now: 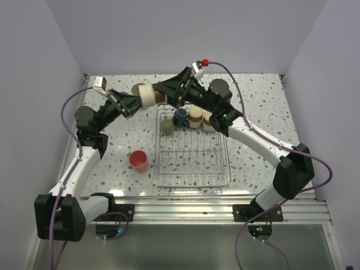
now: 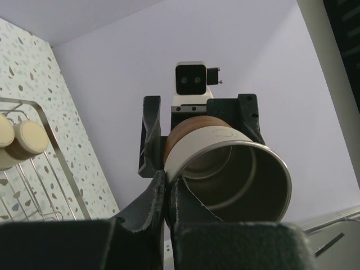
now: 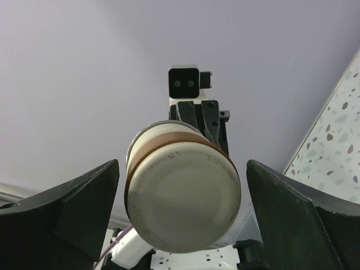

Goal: Load the cups into the dish rack

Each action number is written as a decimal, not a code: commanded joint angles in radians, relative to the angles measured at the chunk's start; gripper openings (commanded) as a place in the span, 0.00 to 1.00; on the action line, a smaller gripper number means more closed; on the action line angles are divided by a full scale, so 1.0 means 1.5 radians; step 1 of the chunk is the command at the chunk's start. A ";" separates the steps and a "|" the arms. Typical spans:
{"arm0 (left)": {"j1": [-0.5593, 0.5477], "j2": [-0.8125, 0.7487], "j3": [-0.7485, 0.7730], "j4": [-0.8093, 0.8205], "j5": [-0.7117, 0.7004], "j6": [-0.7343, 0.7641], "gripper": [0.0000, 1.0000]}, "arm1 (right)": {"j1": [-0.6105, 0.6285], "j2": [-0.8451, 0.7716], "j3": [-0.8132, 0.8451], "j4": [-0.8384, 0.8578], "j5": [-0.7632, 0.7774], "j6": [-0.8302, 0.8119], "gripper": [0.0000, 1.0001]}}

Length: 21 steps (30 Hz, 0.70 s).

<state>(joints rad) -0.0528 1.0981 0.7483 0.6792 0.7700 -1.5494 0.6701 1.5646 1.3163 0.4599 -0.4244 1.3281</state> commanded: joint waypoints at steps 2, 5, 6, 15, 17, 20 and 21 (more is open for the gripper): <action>-0.022 -0.001 0.021 0.004 -0.030 0.023 0.00 | 0.001 0.006 0.044 0.035 -0.032 0.005 0.99; -0.032 -0.002 0.021 -0.009 -0.052 0.035 0.00 | 0.001 0.001 0.046 0.033 -0.038 0.003 0.97; -0.035 -0.005 0.021 -0.015 -0.059 0.038 0.00 | 0.000 0.000 0.046 0.028 -0.039 0.000 0.93; -0.041 -0.034 -0.021 -0.044 -0.127 0.032 0.00 | 0.000 -0.008 0.035 0.004 -0.050 -0.008 0.46; -0.041 -0.032 -0.022 -0.050 -0.124 0.033 0.12 | 0.001 -0.011 0.038 -0.008 -0.050 -0.014 0.37; -0.041 -0.036 -0.026 -0.053 -0.119 0.040 0.44 | -0.004 -0.013 0.045 -0.037 -0.051 -0.026 0.28; -0.041 -0.039 -0.026 -0.059 -0.118 0.041 0.49 | -0.011 -0.016 0.046 -0.052 -0.050 -0.031 0.25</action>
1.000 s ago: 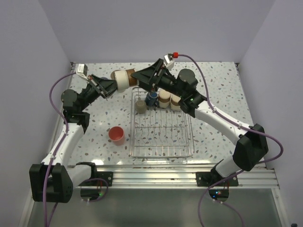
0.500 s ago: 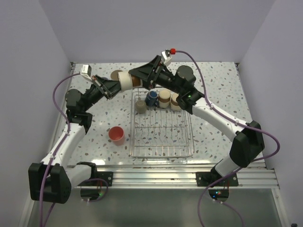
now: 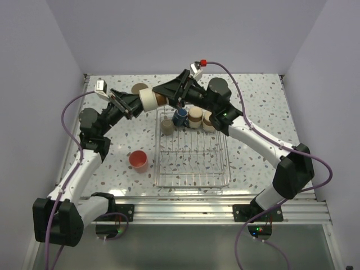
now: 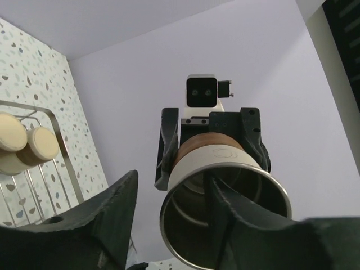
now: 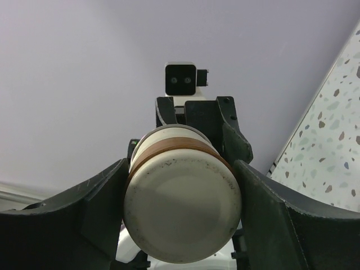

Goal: Load the cups into the dish rack

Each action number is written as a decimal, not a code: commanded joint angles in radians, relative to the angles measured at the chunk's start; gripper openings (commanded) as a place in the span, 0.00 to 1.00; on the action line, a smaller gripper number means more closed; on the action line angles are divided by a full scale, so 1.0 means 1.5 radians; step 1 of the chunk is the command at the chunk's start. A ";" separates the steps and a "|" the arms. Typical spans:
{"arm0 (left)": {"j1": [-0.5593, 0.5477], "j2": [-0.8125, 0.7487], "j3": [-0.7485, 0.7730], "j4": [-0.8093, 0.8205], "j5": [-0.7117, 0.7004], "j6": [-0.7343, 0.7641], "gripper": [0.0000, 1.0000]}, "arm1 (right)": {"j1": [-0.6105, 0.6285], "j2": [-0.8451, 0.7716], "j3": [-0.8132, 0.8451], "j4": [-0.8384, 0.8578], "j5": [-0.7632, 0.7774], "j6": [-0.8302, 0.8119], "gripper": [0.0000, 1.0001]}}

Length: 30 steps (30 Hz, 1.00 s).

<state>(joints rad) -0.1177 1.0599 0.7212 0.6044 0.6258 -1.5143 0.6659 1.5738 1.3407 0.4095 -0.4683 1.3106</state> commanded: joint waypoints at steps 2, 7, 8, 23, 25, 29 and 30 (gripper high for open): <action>0.003 -0.022 -0.006 -0.040 -0.017 0.037 0.59 | -0.018 -0.032 0.026 -0.029 -0.021 -0.023 0.24; 0.012 -0.043 0.029 -0.219 -0.021 0.123 0.79 | -0.078 -0.077 0.008 -0.128 -0.018 -0.085 0.20; 0.015 -0.045 0.049 -0.285 -0.044 0.186 0.80 | -0.085 -0.087 0.012 -0.162 -0.015 -0.117 0.20; 0.022 -0.033 0.198 -0.765 -0.294 0.537 0.82 | -0.079 -0.178 0.024 -0.746 0.391 -0.572 0.17; 0.022 -0.038 0.189 -0.766 -0.298 0.543 0.81 | -0.079 -0.172 0.003 -0.752 0.414 -0.586 0.19; 0.022 -0.040 0.185 -0.766 -0.299 0.550 0.81 | -0.079 -0.145 -0.027 -0.719 0.446 -0.598 0.19; 0.022 -0.040 0.187 -0.770 -0.301 0.552 0.80 | -0.079 -0.136 -0.027 -0.718 0.451 -0.597 0.19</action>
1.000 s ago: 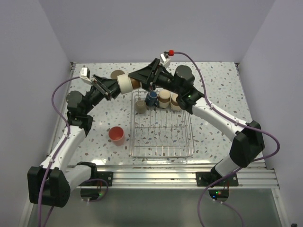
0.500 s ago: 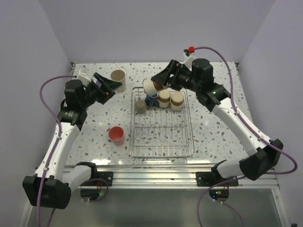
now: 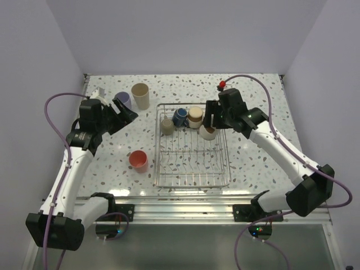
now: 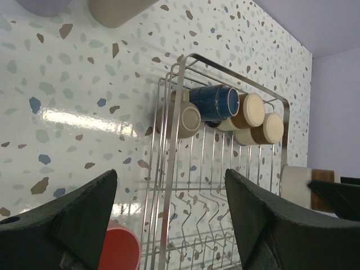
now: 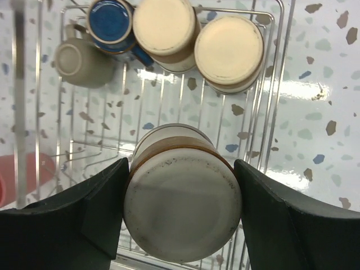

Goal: Load the cups into the dish rack

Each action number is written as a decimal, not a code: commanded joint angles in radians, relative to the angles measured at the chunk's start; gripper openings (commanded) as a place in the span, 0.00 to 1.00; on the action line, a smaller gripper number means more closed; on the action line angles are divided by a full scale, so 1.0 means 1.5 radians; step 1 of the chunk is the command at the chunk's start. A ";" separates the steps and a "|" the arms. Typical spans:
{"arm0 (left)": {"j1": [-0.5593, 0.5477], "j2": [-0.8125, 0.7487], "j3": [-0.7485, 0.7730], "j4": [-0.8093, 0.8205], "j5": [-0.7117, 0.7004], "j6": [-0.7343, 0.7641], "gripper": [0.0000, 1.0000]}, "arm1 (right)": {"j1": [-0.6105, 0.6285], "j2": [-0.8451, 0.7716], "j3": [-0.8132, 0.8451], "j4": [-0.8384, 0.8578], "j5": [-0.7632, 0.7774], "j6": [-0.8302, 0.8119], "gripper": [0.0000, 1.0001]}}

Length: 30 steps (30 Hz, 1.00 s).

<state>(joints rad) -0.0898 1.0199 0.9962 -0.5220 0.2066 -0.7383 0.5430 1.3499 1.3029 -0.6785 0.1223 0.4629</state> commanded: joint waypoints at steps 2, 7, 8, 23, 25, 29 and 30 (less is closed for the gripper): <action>0.004 -0.013 0.011 -0.025 -0.031 0.047 0.80 | 0.004 0.036 -0.001 0.014 0.077 -0.035 0.19; 0.005 -0.009 0.028 -0.041 -0.051 0.074 0.80 | 0.003 0.073 -0.005 0.024 0.114 -0.050 0.18; 0.005 -0.007 0.028 -0.040 -0.052 0.075 0.80 | 0.003 0.077 -0.010 0.030 0.117 -0.052 0.18; 0.008 0.059 0.040 0.001 -0.054 0.080 0.80 | 0.003 0.169 -0.036 0.099 0.166 -0.059 0.18; 0.008 0.070 0.042 0.007 -0.054 0.081 0.80 | 0.003 0.176 -0.037 0.105 0.164 -0.061 0.18; 0.009 0.089 0.054 0.018 -0.056 0.084 0.80 | 0.005 0.191 -0.035 0.114 0.160 -0.063 0.21; 0.009 0.098 0.058 0.020 -0.058 0.086 0.79 | 0.005 0.196 -0.036 0.116 0.158 -0.064 0.22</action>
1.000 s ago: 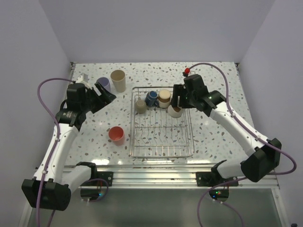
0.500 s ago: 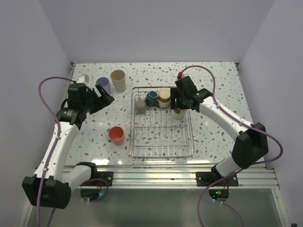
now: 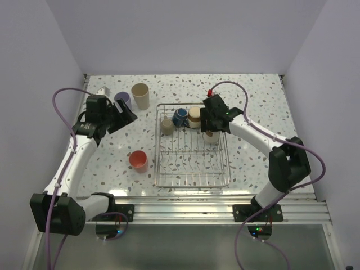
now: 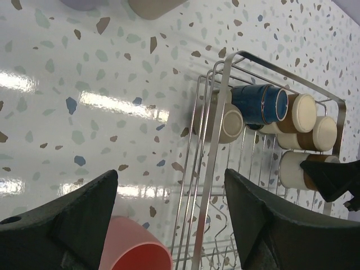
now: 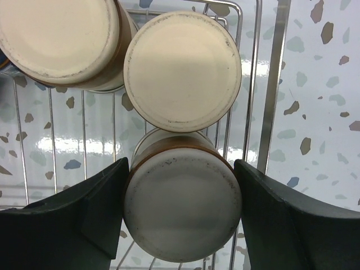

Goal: Load the cups into the dish rack

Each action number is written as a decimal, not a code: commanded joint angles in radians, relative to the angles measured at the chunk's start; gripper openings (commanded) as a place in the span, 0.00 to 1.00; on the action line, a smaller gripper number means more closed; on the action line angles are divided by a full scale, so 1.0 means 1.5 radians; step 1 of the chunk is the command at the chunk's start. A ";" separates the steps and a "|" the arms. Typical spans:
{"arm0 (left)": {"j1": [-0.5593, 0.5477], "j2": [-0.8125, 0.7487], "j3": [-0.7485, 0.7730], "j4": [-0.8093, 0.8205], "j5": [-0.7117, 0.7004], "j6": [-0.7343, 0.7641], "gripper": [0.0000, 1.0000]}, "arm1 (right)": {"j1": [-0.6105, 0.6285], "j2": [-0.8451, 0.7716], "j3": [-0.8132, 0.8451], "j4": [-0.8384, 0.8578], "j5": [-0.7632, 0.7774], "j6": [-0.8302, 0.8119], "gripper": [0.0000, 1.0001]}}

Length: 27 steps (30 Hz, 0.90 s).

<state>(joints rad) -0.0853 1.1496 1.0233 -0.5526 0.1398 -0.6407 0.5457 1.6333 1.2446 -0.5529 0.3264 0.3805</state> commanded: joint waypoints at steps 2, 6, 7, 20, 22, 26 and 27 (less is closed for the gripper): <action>0.009 0.023 0.050 0.040 -0.018 0.024 0.79 | 0.005 0.011 0.001 0.033 0.020 -0.011 0.24; 0.014 0.045 0.062 0.047 -0.017 0.026 0.79 | 0.015 0.020 -0.004 0.025 0.031 -0.009 0.28; 0.014 0.048 0.063 0.049 -0.015 0.025 0.79 | 0.018 0.019 -0.011 0.025 0.032 -0.009 0.29; 0.076 0.084 0.104 0.049 -0.014 0.059 0.79 | 0.035 0.009 -0.040 0.021 0.056 -0.001 0.74; 0.093 0.090 0.114 0.049 -0.010 0.065 0.80 | 0.036 0.008 -0.039 0.021 0.057 -0.001 0.82; 0.109 0.106 0.129 0.050 -0.010 0.073 0.80 | 0.040 0.003 -0.036 0.015 0.061 0.001 0.91; 0.112 0.108 0.131 0.052 -0.010 0.074 0.80 | 0.041 0.000 -0.036 0.014 0.063 0.000 0.93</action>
<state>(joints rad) 0.0647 1.2991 1.1698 -0.5144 0.1238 -0.5705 0.6025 1.6623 1.1934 -0.5282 0.3813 0.3767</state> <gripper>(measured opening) 0.796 0.914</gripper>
